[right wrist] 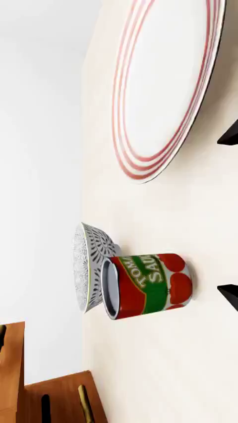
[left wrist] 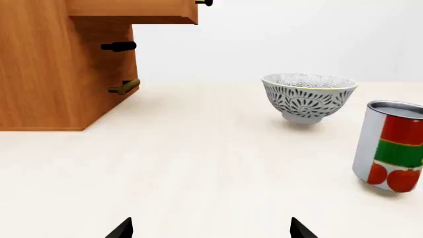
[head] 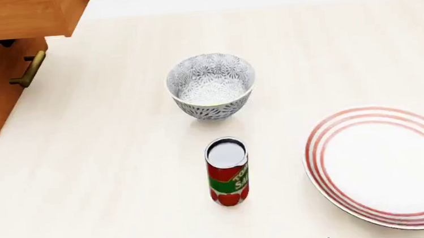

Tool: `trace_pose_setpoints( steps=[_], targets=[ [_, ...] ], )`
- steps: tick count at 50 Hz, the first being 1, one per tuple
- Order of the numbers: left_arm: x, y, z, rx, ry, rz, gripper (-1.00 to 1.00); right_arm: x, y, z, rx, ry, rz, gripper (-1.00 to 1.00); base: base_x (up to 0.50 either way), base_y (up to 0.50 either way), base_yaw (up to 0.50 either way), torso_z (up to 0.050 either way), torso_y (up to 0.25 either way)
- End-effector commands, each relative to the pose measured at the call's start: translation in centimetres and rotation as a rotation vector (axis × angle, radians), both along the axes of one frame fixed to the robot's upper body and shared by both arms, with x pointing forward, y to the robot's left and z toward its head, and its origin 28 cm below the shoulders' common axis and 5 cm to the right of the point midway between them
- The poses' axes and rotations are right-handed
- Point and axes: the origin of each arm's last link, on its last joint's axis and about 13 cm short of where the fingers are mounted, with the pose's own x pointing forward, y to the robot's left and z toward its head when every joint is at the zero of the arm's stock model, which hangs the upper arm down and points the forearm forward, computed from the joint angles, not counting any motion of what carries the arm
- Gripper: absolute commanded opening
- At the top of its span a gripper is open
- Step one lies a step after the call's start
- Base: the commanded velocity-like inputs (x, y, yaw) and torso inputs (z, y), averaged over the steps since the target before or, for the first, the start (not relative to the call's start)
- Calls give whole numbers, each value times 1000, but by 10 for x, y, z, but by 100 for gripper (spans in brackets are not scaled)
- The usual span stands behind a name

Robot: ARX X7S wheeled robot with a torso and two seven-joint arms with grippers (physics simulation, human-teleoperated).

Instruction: Put the ketchup in the top drawer of the cabinet.

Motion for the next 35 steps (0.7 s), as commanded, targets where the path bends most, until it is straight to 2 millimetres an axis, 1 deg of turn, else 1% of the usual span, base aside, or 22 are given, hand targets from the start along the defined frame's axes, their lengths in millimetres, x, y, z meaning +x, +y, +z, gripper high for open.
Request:
trace_pose_setpoints(
  steps=[1,8,11,15,16,20,25,27,28,29,30,35],
  targets=[
    [1,0,-1,0,0,0,100,1,0,-2,0,0,0,100,0,0,0,0,0],
    [-1,3,17,-26,-40,-4,100,2,-2,22,-38,-52,6,100,0,0,0,0,0],
    [-1,4,24,-27,-58,3,100,3,-4,28,-38,-67,0,100,0,0,0,0,0],
    [0,7,31,1,-72,19,100,2,-6,41,-36,-93,-4,100,0,0,0,0,0],
    [0,7,35,2,-80,22,100,2,-7,46,-17,-102,-3,100,0,0,0,0,0],
    [-1,9,46,5,-100,31,100,2,-8,57,-32,-129,-5,100,0,0,0,0,0],
    [-9,11,66,14,-160,35,100,-1,-6,78,-37,-175,-1,100,0,0,0,0,0],
    [-12,11,74,23,-181,37,100,-4,-6,87,-40,-197,-4,100,0,0,0,0,0],
    [-13,12,79,25,-198,37,100,-7,-7,95,-34,-217,-4,100,0,0,0,0,0],
    [-13,12,80,25,-198,37,100,-7,-7,96,-34,-217,-4,100,0,0,0,0,0],
    [-14,13,86,24,-216,44,100,-9,-7,105,-36,-231,-7,100,0,0,0,0,0],
    [-21,15,106,17,-269,54,100,-17,-8,120,-33,-279,-8,100,0,0,0,0,0]
  ],
)
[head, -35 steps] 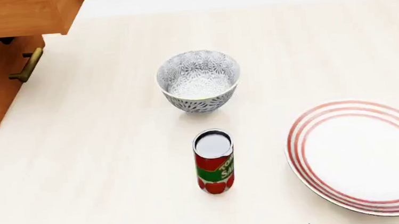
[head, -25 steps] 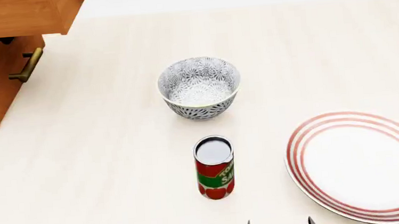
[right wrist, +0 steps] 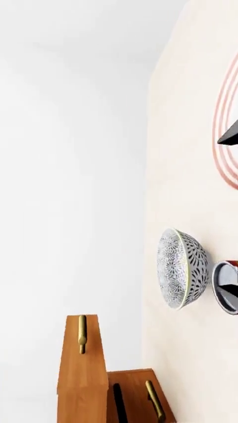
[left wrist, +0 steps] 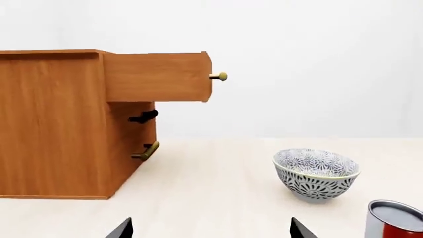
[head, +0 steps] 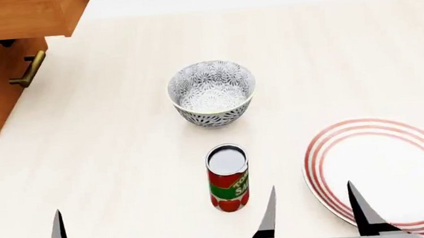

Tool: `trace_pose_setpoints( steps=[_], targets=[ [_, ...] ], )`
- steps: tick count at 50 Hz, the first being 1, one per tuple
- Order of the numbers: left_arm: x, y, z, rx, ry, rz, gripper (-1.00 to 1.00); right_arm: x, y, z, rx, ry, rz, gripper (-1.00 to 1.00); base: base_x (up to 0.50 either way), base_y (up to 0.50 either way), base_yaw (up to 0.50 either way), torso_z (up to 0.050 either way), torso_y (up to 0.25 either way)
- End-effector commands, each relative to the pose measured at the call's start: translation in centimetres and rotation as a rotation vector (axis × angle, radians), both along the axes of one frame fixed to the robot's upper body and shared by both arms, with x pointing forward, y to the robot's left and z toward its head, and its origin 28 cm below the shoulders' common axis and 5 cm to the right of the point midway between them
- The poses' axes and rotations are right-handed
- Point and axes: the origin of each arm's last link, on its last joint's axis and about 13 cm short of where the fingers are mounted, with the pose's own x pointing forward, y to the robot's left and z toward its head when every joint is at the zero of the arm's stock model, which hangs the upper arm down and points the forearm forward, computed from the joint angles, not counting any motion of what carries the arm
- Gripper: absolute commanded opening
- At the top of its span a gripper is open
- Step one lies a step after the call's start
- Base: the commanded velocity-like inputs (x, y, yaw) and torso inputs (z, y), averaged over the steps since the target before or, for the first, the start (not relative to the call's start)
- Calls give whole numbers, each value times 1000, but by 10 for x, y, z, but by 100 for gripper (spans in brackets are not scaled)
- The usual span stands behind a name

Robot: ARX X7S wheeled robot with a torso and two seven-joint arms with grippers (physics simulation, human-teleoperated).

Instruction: Put the ketchup in the top drawer of the cabinet.

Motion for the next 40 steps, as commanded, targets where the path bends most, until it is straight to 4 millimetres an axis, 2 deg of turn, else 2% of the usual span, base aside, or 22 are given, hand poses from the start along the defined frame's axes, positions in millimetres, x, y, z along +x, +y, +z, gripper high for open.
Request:
trace_pose_setpoints(
  steps=[1,9,14,17,40],
  targets=[
    [-14,3,39,0,-104,14,100,-15,0,39,-1,-99,1,100,0,0,0,0,0],
    [-30,3,64,-6,-172,13,100,-28,3,61,12,-166,20,100,0,0,0,0,0],
    [-29,3,63,-10,-174,16,100,-29,2,68,31,-171,23,100,0,0,0,0,0],
    [-29,3,63,-8,-174,17,100,-28,2,62,29,-169,25,100,118,0,0,0,0],
    [-21,4,63,2,-171,27,100,-20,5,69,25,-159,37,100,466,0,0,0,0]
  ],
)
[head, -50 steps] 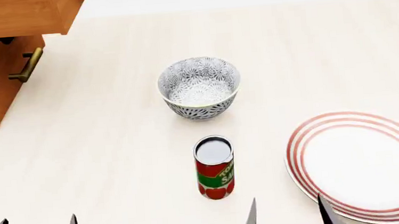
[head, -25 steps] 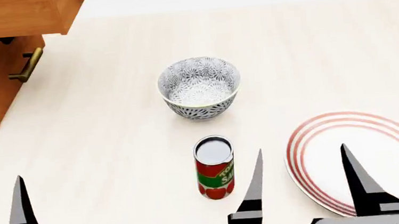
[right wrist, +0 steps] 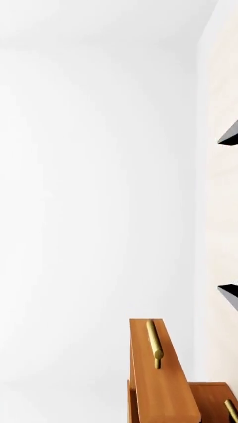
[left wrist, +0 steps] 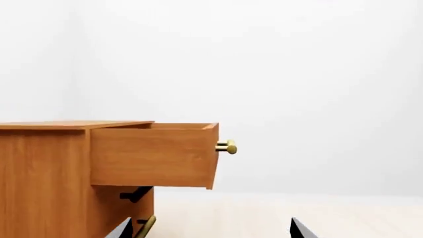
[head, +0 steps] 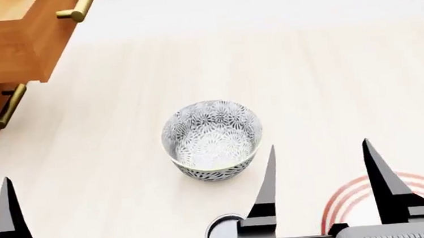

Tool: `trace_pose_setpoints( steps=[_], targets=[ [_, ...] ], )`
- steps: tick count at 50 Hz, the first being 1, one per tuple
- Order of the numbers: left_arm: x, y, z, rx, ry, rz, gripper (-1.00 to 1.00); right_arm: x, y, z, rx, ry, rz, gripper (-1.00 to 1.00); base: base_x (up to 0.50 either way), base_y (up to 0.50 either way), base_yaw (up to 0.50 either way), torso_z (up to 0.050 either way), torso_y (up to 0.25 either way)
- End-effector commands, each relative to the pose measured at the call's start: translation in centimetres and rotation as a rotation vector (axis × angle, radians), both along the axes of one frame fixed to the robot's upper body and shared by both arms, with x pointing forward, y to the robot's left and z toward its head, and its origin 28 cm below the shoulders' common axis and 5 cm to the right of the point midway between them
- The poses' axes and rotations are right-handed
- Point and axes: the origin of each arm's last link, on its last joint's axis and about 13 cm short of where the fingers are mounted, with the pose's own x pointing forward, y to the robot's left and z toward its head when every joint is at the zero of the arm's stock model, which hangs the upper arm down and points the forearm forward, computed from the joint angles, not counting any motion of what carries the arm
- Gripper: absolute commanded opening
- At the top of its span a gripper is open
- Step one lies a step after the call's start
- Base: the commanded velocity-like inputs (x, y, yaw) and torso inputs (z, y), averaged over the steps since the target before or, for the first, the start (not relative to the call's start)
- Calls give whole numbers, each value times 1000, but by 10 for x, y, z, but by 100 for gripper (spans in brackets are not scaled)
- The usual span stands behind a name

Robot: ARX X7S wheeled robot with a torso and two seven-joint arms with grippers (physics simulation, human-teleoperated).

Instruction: Put the ketchup in the top drawer of the cabinet.

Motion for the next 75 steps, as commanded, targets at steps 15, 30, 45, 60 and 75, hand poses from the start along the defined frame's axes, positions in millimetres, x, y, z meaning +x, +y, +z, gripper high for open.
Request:
trace_pose_setpoints(
  steps=[15,30,45,60,75],
  targets=[
    [5,0,-2,6,4,4,100,4,1,0,-3,11,8,100,477,0,0,0,0],
    [5,1,-4,8,13,9,100,5,-2,-5,27,23,8,100,185,167,0,0,1],
    [6,0,-4,7,13,6,100,5,-2,-6,23,34,2,100,0,500,0,0,0],
    [7,0,-4,9,13,8,100,6,-2,-8,19,39,-3,100,0,500,0,0,0],
    [7,1,-6,13,14,8,100,5,-1,-8,27,19,16,100,0,267,0,0,0]
  ],
)
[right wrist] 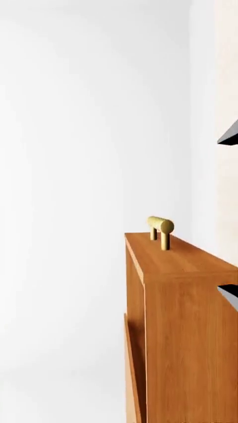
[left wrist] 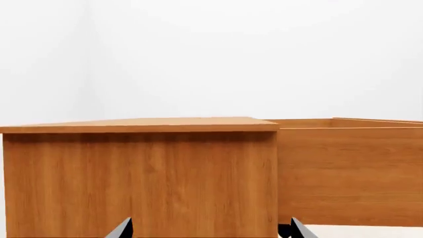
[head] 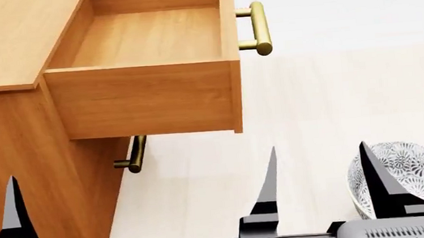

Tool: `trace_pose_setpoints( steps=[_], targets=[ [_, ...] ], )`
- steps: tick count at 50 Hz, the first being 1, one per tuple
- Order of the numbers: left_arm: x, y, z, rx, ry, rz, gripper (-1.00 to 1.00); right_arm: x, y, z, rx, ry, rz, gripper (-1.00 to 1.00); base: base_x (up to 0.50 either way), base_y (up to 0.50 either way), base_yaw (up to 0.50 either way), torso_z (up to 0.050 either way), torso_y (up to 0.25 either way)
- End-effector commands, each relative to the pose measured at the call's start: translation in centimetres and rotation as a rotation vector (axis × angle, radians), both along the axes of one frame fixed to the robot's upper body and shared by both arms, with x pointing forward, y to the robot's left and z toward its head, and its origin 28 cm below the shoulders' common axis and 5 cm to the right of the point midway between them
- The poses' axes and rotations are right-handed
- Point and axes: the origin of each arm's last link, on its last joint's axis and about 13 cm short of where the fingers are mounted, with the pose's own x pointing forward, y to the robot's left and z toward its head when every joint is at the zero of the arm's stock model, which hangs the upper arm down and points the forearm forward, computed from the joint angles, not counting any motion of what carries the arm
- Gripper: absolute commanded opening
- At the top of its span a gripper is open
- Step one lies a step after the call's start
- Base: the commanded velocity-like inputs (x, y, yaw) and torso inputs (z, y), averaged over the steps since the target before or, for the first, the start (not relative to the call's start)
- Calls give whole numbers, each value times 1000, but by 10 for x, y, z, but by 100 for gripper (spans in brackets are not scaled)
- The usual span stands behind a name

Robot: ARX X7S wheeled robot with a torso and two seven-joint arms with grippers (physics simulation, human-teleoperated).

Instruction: Put the ketchup in the top drawer of the cabinet.

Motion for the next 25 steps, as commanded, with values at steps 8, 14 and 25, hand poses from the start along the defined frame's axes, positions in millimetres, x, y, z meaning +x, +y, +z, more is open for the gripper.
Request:
trace_pose_setpoints(
  steps=[8,14,25],
  targets=[
    [1,0,-1,-3,3,1,100,0,-1,3,13,-9,6,100,0,0,0,0,0],
    [1,0,-3,-1,8,3,100,-3,-9,4,22,-32,20,100,0,0,0,0,0],
    [1,0,-5,1,13,8,100,-12,-46,13,-89,-70,-95,100,0,0,0,0,0]
  ],
)
